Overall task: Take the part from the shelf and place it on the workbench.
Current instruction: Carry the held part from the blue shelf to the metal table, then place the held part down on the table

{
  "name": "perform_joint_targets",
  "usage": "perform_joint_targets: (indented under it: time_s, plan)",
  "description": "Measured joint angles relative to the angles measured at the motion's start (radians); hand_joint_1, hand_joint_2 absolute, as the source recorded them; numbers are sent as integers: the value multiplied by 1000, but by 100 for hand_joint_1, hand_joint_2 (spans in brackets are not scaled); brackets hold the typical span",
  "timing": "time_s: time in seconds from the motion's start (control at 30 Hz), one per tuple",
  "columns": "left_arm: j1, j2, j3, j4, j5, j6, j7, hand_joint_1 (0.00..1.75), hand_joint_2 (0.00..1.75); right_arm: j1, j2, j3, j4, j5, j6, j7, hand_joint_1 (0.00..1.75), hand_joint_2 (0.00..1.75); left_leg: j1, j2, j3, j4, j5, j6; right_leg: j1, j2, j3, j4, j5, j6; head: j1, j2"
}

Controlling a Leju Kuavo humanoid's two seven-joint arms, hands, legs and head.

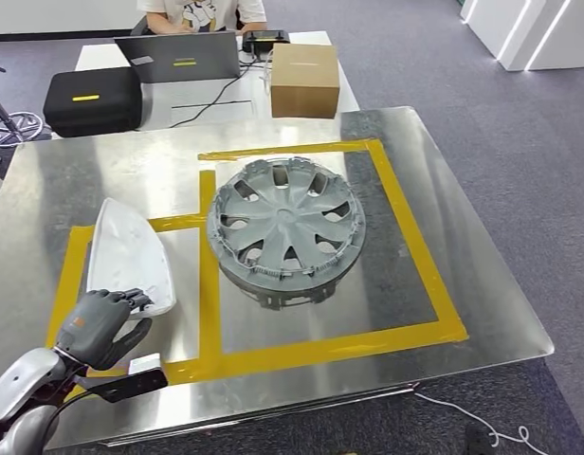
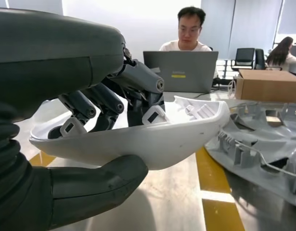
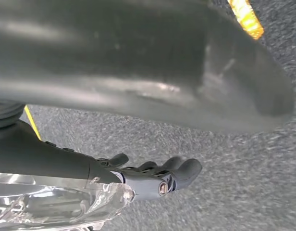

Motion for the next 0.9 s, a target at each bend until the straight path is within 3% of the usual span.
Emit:
perform_joint_targets:
  time_s: [0.07, 0.13, 0.23, 0.27, 0.33, 0.4, 0.9]
  plan:
    - [-33, -18, -10, 41, -7, 3, 4, 175, 175, -3, -1, 2, 0, 8, 3, -1, 0, 0, -3, -2, 2, 0, -4, -1, 0, -3, -4, 4, 18, -24, 4, 0]
    - [-65, -34, -19, 93, -4, 7, 4, 175, 175, -6, -2, 4, 0, 17, 7, -3, 0, 0, -5, -2, 1, -1, -7, 2, -2, -4, -3, 4, 18, -29, 6, 0]
    - [-105, -57, -29, 169, 8, 20, -7, 175, 175, -7, -1, 7, 0, 24, 10, -4, 0, 0, -10, 0, 0, -1, -9, 5, -4, -6, 1, -7, 12, -21, 6, 0]
    - [-115, -63, -32, 189, 10, 25, -11, 175, 175, -7, -1, 8, 0, 26, 10, -4, 0, 0, -11, 1, -1, 0, -9, 5, -6, -6, 6, -17, 6, -12, 6, 0]
    - [-130, -73, -37, 221, 14, 30, -15, 175, 175, -7, -1, 11, 0, 28, 10, -5, 0, 0, -14, 4, -3, -1, -10, 7, -11, -6, 18, -42, -5, 19, 5, 0]
    - [-142, -82, -43, 245, 16, 33, -16, 175, 175, -5, -1, 12, 0, 29, 11, -5, 0, 0, -15, 6, -3, -3, -8, 9, -14, -6, 23, -54, -9, 39, 4, 0]
    - [-168, -118, -53, 325, 29, 49, -17, 175, 175, -3, -2, 21, 0, 33, 11, -9, 0, 0, -9, 7, -3, -9, 0, 2, -8, -5, 20, -53, -5, 33, 5, 0]
